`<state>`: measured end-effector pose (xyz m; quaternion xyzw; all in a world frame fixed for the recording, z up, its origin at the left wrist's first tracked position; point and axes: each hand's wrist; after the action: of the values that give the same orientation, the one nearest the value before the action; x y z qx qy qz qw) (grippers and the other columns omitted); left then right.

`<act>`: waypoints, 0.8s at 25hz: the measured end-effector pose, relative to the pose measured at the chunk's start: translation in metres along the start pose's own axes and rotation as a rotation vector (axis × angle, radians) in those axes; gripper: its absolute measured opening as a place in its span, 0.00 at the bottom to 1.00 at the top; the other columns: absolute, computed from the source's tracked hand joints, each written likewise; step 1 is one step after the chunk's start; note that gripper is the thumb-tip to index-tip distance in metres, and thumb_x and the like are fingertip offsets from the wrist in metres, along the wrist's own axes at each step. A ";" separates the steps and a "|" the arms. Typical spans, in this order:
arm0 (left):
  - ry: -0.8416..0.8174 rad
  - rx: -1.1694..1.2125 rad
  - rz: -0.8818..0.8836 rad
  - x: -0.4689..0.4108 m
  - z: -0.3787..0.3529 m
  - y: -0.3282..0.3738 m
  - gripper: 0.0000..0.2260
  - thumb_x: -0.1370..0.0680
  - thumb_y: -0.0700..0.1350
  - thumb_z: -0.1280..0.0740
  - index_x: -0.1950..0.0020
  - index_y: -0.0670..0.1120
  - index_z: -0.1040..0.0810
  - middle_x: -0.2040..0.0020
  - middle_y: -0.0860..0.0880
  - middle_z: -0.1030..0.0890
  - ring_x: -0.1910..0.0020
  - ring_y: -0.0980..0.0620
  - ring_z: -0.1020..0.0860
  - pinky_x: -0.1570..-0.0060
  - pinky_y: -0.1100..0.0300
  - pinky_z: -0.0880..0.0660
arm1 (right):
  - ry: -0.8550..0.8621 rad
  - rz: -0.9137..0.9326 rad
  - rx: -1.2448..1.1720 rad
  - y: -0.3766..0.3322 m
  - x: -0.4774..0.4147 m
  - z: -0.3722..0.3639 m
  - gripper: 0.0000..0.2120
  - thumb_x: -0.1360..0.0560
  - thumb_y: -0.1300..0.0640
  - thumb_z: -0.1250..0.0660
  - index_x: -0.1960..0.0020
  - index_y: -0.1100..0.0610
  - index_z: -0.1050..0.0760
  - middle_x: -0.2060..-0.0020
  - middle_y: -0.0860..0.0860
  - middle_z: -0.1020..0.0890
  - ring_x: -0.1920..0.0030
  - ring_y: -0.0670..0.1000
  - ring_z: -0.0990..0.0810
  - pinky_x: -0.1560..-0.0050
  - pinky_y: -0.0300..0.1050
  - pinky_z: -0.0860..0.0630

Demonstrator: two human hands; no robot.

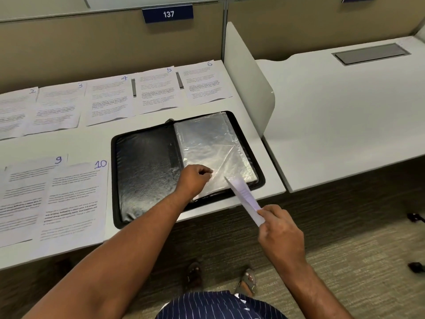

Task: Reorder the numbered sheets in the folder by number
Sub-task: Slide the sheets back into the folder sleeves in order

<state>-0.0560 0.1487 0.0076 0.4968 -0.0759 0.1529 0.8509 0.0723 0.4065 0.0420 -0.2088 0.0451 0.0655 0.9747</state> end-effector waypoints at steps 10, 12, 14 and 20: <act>-0.047 -0.422 -0.098 0.012 -0.002 -0.020 0.08 0.25 0.54 0.26 0.49 0.53 0.14 0.53 0.56 0.16 0.53 0.55 0.19 0.53 0.56 0.21 | 0.055 -0.131 -0.054 0.011 0.001 0.016 0.16 0.26 0.65 0.30 0.39 0.58 0.18 0.43 0.47 0.20 0.49 0.46 0.22 0.58 0.42 0.20; -0.026 -0.435 -0.125 0.013 -0.003 -0.022 0.07 0.25 0.53 0.27 0.50 0.53 0.14 0.53 0.56 0.16 0.53 0.54 0.19 0.53 0.56 0.21 | 0.072 -0.134 -0.068 0.009 0.003 0.018 0.16 0.26 0.66 0.30 0.39 0.58 0.18 0.44 0.47 0.20 0.49 0.46 0.21 0.58 0.42 0.20; -0.064 -0.479 -0.197 0.014 -0.003 -0.023 0.12 0.27 0.57 0.26 0.46 0.54 0.17 0.50 0.58 0.20 0.51 0.55 0.21 0.53 0.55 0.23 | 0.087 -0.123 -0.078 0.007 0.004 0.020 0.16 0.26 0.66 0.30 0.39 0.58 0.18 0.44 0.47 0.20 0.49 0.47 0.21 0.58 0.43 0.19; -0.078 -0.643 -0.325 0.013 -0.005 -0.022 0.10 0.21 0.52 0.34 0.49 0.51 0.14 0.53 0.54 0.16 0.54 0.50 0.19 0.59 0.56 0.23 | 0.115 -0.074 -0.076 -0.003 0.006 0.017 0.16 0.27 0.66 0.29 0.39 0.58 0.18 0.44 0.47 0.20 0.48 0.47 0.21 0.58 0.42 0.17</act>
<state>-0.0367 0.1451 -0.0096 0.2150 -0.0725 -0.0351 0.9733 0.0799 0.4110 0.0577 -0.2506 0.0907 0.0188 0.9637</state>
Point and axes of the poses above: each hand's wrist, its own x-axis away from the middle knuckle, its own z-axis out of the back of the hand, y = z × x
